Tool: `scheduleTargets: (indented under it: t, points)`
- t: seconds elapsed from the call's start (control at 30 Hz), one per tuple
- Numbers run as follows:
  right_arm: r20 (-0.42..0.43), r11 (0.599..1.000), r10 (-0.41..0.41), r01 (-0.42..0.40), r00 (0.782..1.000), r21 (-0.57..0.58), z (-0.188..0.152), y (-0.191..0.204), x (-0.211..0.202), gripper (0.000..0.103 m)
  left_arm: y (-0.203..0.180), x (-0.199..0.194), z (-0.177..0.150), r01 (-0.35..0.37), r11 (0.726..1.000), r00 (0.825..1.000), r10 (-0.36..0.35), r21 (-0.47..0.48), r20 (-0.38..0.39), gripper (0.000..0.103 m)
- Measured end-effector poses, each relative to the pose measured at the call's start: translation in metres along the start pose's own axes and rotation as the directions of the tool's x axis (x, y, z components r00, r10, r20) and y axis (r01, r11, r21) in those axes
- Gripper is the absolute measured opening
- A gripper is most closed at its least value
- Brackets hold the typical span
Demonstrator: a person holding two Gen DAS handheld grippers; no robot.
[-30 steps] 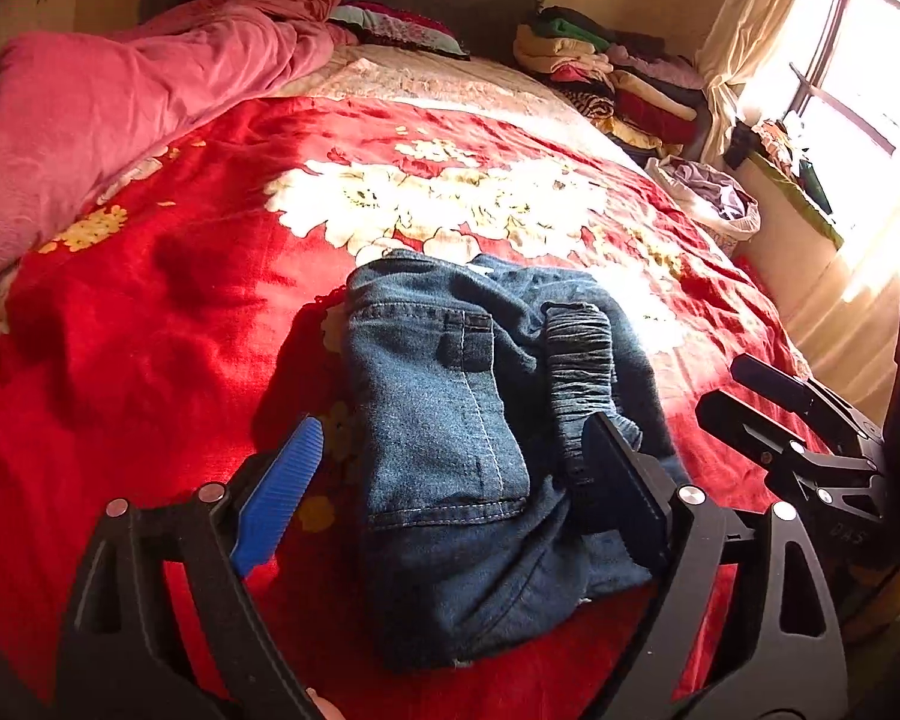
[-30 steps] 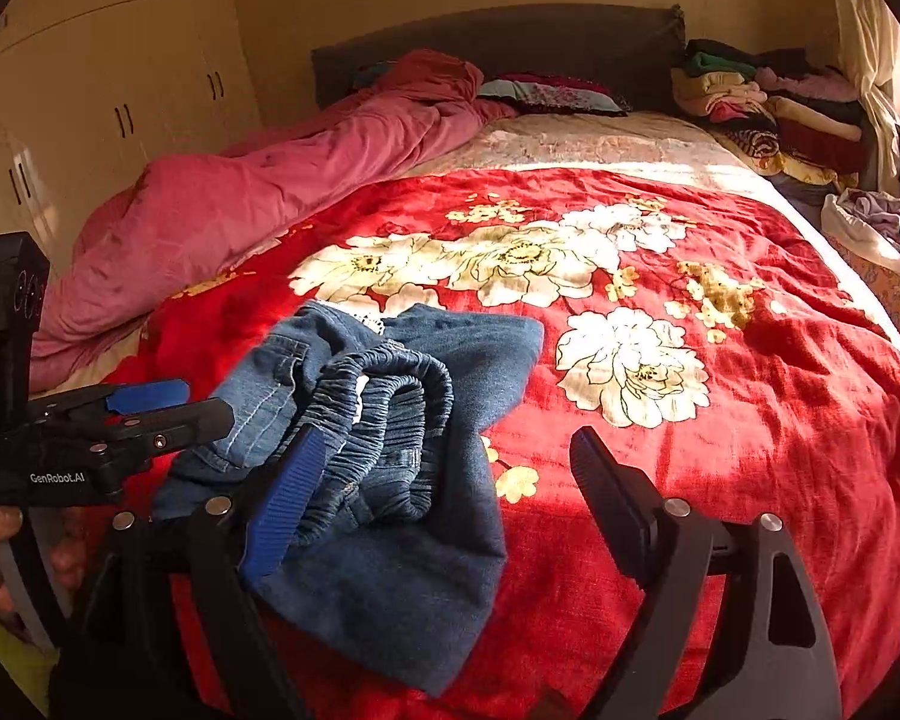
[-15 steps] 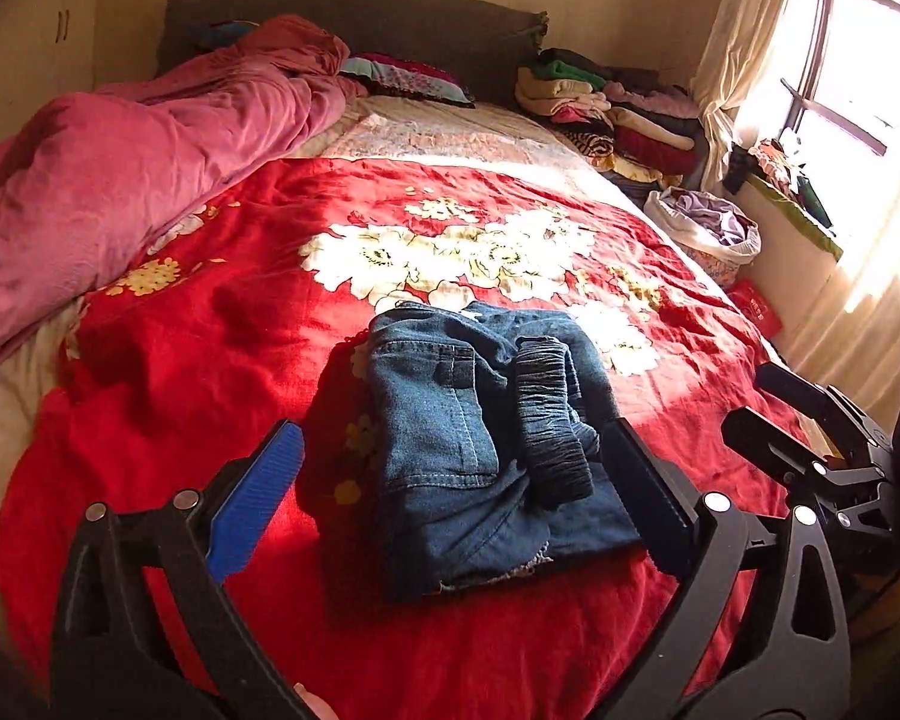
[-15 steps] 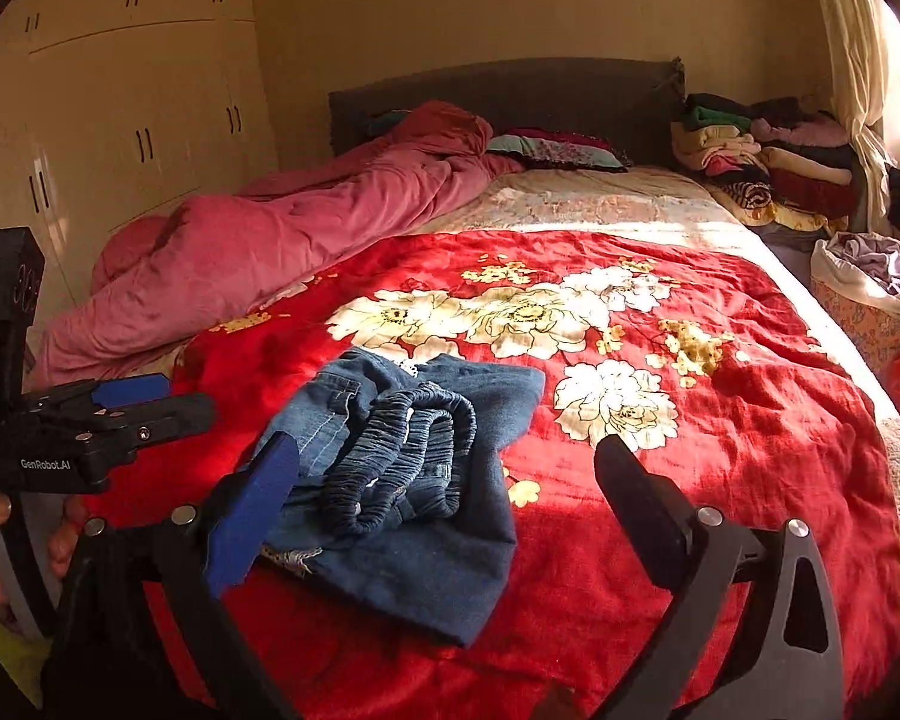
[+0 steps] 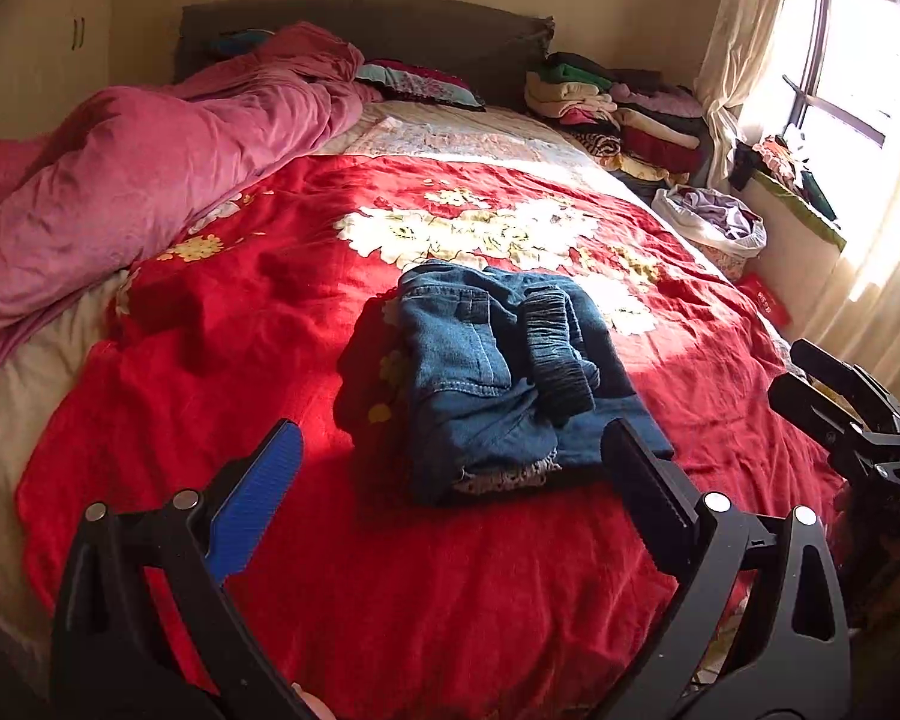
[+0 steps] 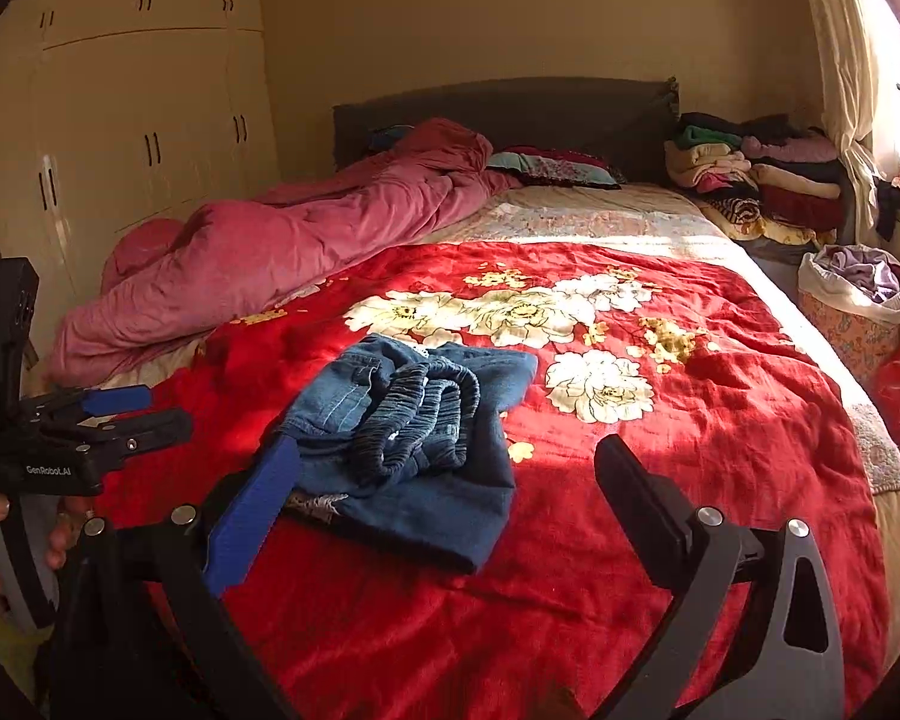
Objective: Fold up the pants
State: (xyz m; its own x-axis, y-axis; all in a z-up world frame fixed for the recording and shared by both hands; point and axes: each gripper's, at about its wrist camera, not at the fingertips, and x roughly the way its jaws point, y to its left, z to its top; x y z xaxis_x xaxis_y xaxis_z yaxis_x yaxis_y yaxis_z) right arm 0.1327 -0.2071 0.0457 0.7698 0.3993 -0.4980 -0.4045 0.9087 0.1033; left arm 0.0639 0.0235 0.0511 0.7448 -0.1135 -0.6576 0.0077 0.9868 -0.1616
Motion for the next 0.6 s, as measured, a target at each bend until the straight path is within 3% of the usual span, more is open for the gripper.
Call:
scheduleTargets:
  t: [0.2,0.37,0.6]
  points:
    - [-0.021,1.0,-0.007,0.007,1.0,-0.003,-0.018,0.009,-0.007,0.098,0.002,-0.011,-0.019,-0.013,1.0,1.0,0.013,0.005,-0.008,0.093]
    - [-0.086,1.0,0.019,-0.018,0.996,0.011,-0.037,0.014,-0.006,0.098,0.008,-0.013,-0.035,-0.016,1.0,0.999,0.016,-0.012,-0.028,0.093]
    - [-0.124,1.0,-0.027,0.027,0.992,-0.005,-0.057,0.017,-0.004,0.098,0.008,-0.005,-0.058,-0.016,1.0,0.998,0.015,-0.007,-0.058,0.093]
